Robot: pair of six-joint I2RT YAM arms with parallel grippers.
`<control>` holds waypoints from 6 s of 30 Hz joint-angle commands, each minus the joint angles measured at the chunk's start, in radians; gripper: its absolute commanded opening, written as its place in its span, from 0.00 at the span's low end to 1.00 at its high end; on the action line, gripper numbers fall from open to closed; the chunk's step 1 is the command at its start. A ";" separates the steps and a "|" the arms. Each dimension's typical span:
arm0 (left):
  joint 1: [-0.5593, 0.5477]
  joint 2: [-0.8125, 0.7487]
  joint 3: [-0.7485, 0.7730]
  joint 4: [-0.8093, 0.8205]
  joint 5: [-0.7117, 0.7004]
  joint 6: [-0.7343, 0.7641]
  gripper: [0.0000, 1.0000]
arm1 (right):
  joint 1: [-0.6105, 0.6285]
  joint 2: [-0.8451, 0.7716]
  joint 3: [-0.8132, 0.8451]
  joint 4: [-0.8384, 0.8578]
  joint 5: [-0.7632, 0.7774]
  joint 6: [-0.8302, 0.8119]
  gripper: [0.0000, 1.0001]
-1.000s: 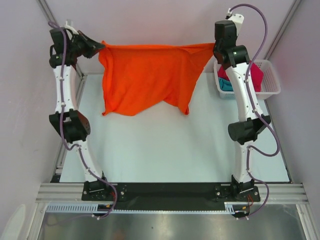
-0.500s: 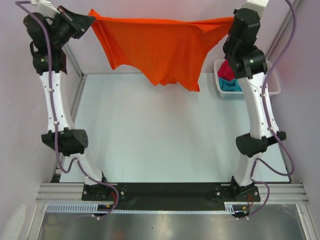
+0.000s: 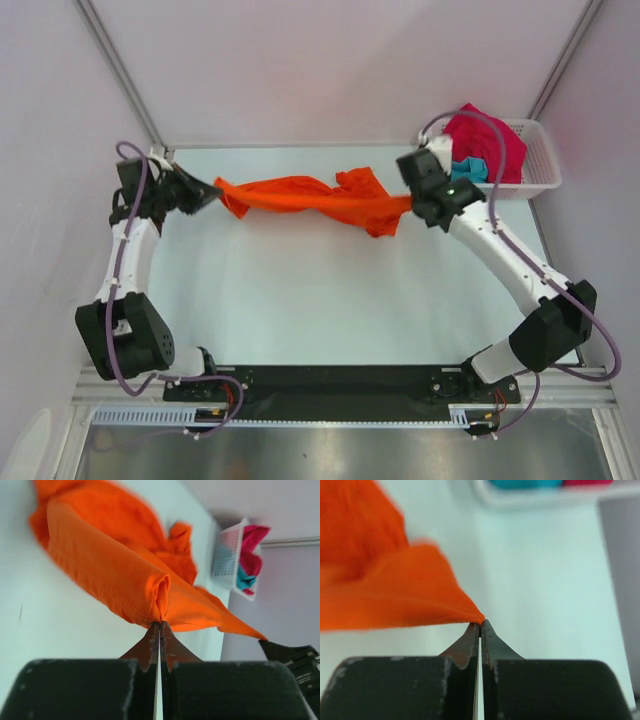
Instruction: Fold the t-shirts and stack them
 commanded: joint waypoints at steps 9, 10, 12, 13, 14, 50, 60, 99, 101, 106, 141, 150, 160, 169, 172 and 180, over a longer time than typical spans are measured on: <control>0.023 -0.469 -0.241 -0.264 -0.052 0.121 0.00 | 0.323 -0.284 -0.165 -0.465 -0.007 0.452 0.00; 0.023 -0.483 -0.252 -0.275 -0.052 0.118 0.00 | 0.336 -0.287 -0.165 -0.490 -0.007 0.469 0.00; 0.023 -0.512 -0.287 -0.290 -0.042 0.107 0.00 | 0.376 -0.295 -0.170 -0.559 -0.007 0.519 0.00; 0.024 -0.532 -0.298 -0.293 -0.042 0.107 0.00 | 0.384 -0.293 -0.177 -0.582 -0.007 0.532 0.00; 0.024 -0.538 -0.316 -0.301 -0.047 0.108 0.00 | 0.390 -0.295 -0.188 -0.588 -0.014 0.538 0.00; 0.024 -0.783 -0.450 -0.548 -0.216 0.116 0.91 | 0.529 -0.369 -0.319 -0.685 -0.116 0.728 0.43; 0.023 -0.530 -0.372 -0.312 -0.158 0.044 0.99 | 0.432 -0.321 -0.351 -0.433 -0.053 0.552 0.52; 0.024 -0.664 -0.396 -0.247 -0.016 0.111 1.00 | -0.313 1.041 0.806 0.366 -1.091 0.240 0.51; 0.024 -0.678 -0.403 -0.249 -0.019 0.111 1.00 | -0.317 1.059 0.812 0.367 -1.082 0.240 0.51; 0.024 -0.675 -0.396 -0.244 -0.033 0.115 0.99 | -0.324 1.099 0.817 0.370 -1.075 0.240 0.51; 0.024 -0.604 -0.410 -0.232 -0.061 0.131 1.00 | -0.317 1.202 0.903 0.347 -1.101 0.207 0.00; 0.024 -0.619 -0.419 -0.242 -0.061 0.145 0.99 | -0.363 1.109 0.921 0.243 -0.791 0.154 0.00; 0.024 -0.627 -0.436 -0.244 -0.058 0.147 1.00 | -0.402 1.133 0.985 0.218 -0.649 0.150 0.04; 0.024 -0.606 -0.447 -0.229 -0.056 0.145 0.99 | -0.391 1.041 0.898 0.246 -0.740 0.102 0.51; 0.024 -0.586 -0.455 -0.232 -0.099 0.133 1.00 | -0.374 0.910 0.803 0.258 -0.711 0.078 0.51; 0.012 -0.449 -0.516 -0.301 -0.150 0.099 1.00 | -0.241 0.240 -0.046 0.479 -0.693 0.121 0.50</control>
